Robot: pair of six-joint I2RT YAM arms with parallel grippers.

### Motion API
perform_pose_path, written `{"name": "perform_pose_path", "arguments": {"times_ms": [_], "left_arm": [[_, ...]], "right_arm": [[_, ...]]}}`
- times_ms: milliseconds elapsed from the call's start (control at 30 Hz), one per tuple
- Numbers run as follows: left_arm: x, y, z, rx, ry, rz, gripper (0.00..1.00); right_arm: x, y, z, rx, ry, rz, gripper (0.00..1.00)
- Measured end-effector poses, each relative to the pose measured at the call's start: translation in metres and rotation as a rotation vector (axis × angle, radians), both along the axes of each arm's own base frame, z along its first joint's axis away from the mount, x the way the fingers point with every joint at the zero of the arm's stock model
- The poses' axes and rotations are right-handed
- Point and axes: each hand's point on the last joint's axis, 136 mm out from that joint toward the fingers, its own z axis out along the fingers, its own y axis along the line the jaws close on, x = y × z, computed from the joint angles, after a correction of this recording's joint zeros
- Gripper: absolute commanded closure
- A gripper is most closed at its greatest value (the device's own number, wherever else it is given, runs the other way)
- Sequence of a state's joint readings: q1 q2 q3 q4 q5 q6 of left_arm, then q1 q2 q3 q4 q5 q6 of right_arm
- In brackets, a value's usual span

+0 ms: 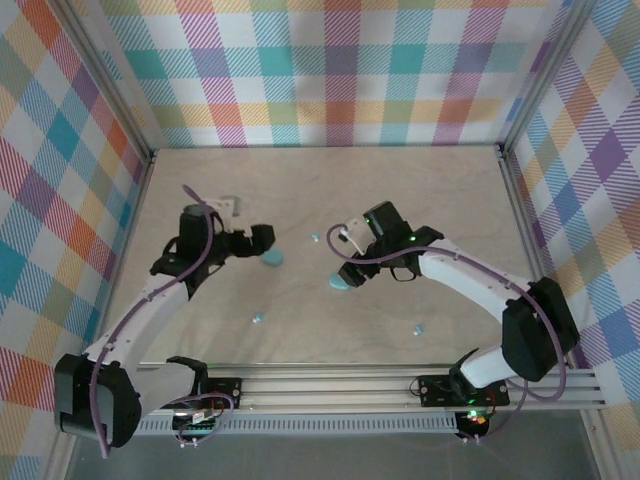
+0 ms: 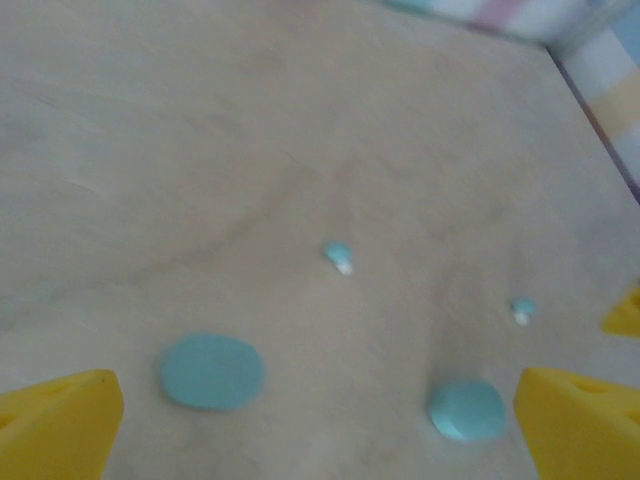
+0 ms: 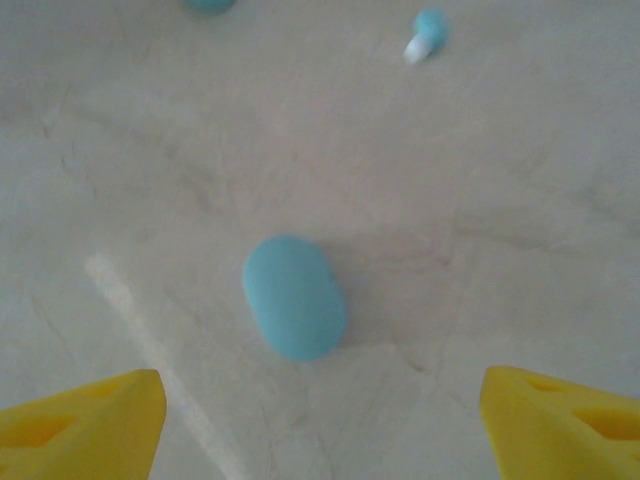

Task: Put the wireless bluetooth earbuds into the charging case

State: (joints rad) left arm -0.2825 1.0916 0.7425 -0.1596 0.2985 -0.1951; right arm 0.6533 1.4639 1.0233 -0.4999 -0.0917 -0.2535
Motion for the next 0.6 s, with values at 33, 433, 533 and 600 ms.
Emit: {"name": "perform_pose_path", "arguments": {"times_ms": [33, 433, 533, 600], "left_arm": [[-0.008, -0.009, -0.006, 0.005, 0.010, -0.031, 0.01], [-0.058, -0.037, -0.063, 0.144, 0.049, -0.127, 0.23], [-0.053, -0.027, -0.048, 0.174, -0.032, -0.095, 0.27], [-0.053, -0.024, -0.038, 0.193, -0.092, -0.096, 0.26]], "right_arm": [[-0.004, 0.000, -0.005, -0.017, 0.017, 0.013, 0.18], [-0.020, 0.006, -0.027, -0.100, 0.052, 0.060, 0.28], [-0.020, 0.005, -0.030, -0.096, 0.053, 0.049, 0.42], [-0.020, 0.005, -0.032, -0.098, 0.057, 0.041, 0.47]]}}
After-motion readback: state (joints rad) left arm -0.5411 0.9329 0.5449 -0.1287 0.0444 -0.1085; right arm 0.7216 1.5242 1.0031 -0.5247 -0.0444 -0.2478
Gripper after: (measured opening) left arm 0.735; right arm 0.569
